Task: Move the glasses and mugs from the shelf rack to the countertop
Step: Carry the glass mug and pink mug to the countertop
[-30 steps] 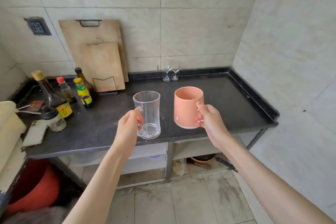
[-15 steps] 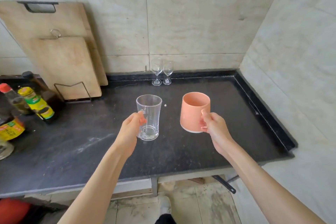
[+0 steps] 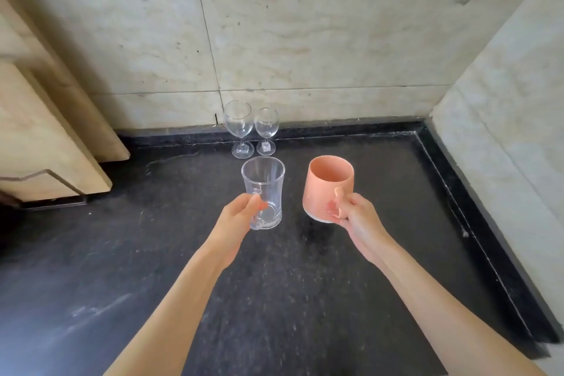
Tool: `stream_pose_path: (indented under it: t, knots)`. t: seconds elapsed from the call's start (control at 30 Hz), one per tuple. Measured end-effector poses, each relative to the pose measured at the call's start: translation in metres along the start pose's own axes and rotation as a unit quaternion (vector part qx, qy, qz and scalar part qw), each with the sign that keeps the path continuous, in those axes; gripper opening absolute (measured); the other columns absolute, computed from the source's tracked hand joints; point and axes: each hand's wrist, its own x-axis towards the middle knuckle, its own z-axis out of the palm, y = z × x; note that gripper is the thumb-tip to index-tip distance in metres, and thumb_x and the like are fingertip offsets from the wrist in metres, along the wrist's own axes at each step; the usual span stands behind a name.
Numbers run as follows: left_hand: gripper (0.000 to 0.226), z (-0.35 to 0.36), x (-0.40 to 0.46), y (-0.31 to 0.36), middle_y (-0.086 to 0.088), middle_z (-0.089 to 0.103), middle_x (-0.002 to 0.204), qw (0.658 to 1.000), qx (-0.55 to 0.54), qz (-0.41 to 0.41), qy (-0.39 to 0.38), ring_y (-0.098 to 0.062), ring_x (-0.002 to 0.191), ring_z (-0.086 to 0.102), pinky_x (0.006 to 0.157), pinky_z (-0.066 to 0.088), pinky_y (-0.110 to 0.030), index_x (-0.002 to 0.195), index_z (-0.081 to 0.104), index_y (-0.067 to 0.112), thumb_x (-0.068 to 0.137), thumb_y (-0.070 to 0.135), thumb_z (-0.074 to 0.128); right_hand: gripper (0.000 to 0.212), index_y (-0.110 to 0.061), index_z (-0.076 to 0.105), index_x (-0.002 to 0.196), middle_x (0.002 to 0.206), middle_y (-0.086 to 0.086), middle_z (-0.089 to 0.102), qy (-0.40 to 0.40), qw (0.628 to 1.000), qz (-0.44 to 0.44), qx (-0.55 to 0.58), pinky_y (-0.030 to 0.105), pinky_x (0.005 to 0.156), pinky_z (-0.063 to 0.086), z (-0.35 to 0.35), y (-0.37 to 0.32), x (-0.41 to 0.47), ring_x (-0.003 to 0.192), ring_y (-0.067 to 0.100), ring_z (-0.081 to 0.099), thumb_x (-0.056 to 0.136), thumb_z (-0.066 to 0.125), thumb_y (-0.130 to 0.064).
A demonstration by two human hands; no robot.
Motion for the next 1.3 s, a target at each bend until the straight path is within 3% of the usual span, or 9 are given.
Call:
stream_pose_path:
  t: [0.13,0.23,0.33,0.63,0.8,0.9,1.03,1.2,1.3]
  knots:
    - [0.022,0.021,0.046,-0.001,-0.003,0.060,0.093,1.000,0.021,0.011,0.020,-0.018,0.090,0.053,0.095,0.043,-0.039,0.078,0.062,0.020,0.091,0.032,0.050,0.031,-0.015,0.048,0.068,0.089,0.001,0.058,-0.019,1.000,-0.001,0.004,0.044,0.100,0.045,-0.009,-0.001,0.051,0.101,0.023,0.059,0.095,0.046,-0.030]
    - [0.019,0.035,0.078,0.000,0.016,0.056,0.071,0.998,0.037,0.030,0.044,-0.004,0.072,0.050,0.072,0.040,-0.019,0.085,0.063,0.019,0.090,0.032,0.049,0.033,-0.019,0.047,0.064,0.090,-0.003,0.056,-0.038,0.999,-0.020,-0.006,0.047,0.103,0.042,-0.013,-0.002,0.089,0.106,0.022,0.056,0.095,0.046,-0.031]
    - [0.019,0.050,0.105,0.001,0.029,0.058,0.067,0.994,0.059,0.059,0.064,0.010,0.064,0.049,0.059,0.037,-0.002,0.089,0.064,0.021,0.092,0.030,0.047,0.035,-0.019,0.047,0.061,0.086,-0.004,0.052,-0.061,0.997,-0.038,-0.004,0.050,0.104,0.041,-0.019,-0.002,0.122,0.102,0.021,0.053,0.094,0.047,-0.031]
    - [0.021,0.080,0.158,0.009,0.018,0.060,0.080,0.989,0.050,0.099,0.095,0.011,0.067,0.048,0.065,0.038,-0.003,0.090,0.065,0.022,0.095,0.025,0.045,0.033,-0.015,0.046,0.063,0.079,-0.004,0.046,-0.103,0.992,-0.048,0.048,0.037,0.098,0.046,-0.024,-0.004,0.184,0.084,0.011,0.052,0.094,0.049,-0.027]
    - [0.020,0.082,0.175,0.011,0.016,0.061,0.087,0.989,0.052,0.094,0.099,0.012,0.069,0.049,0.068,0.038,-0.008,0.088,0.063,0.025,0.095,0.027,0.044,0.029,-0.011,0.047,0.070,0.089,0.002,0.048,-0.107,0.993,-0.028,0.048,0.029,0.091,0.048,-0.027,-0.006,0.202,0.094,0.012,0.053,0.095,0.047,-0.026]
    - [0.020,0.083,0.181,0.009,0.016,0.062,0.089,0.990,0.050,0.089,0.101,0.013,0.070,0.050,0.071,0.038,-0.016,0.089,0.063,0.025,0.095,0.028,0.044,0.027,-0.008,0.049,0.075,0.095,0.006,0.048,-0.122,0.991,-0.022,0.044,0.029,0.097,0.045,-0.030,-0.002,0.207,0.098,0.012,0.055,0.095,0.045,-0.026]
    - [0.021,0.084,0.189,0.008,0.017,0.061,0.088,0.989,0.051,0.094,0.104,0.014,0.074,0.051,0.070,0.038,-0.008,0.091,0.064,0.024,0.095,0.028,0.044,0.023,-0.008,0.053,0.090,0.102,0.002,0.055,-0.128,0.991,-0.021,0.034,0.029,0.098,0.045,-0.031,0.007,0.211,0.106,0.013,0.057,0.094,0.046,-0.029]
    - [0.021,0.086,0.193,0.005,0.014,0.064,0.095,0.989,0.047,0.094,0.107,0.006,0.082,0.052,0.073,0.038,-0.014,0.093,0.063,0.021,0.095,0.028,0.043,0.022,-0.017,0.058,0.090,0.107,-0.002,0.059,-0.099,0.994,-0.038,-0.004,0.025,0.086,0.049,-0.027,0.015,0.212,0.103,0.014,0.060,0.091,0.049,-0.037]
    - [0.021,0.085,0.192,0.005,0.016,0.065,0.098,0.989,0.057,0.088,0.104,0.010,0.084,0.054,0.073,0.039,-0.009,0.093,0.064,0.024,0.095,0.031,0.044,0.021,-0.021,0.060,0.092,0.105,-0.007,0.061,-0.058,0.996,-0.043,-0.052,0.022,0.080,0.051,-0.028,0.018,0.212,0.094,0.013,0.062,0.090,0.051,-0.040]
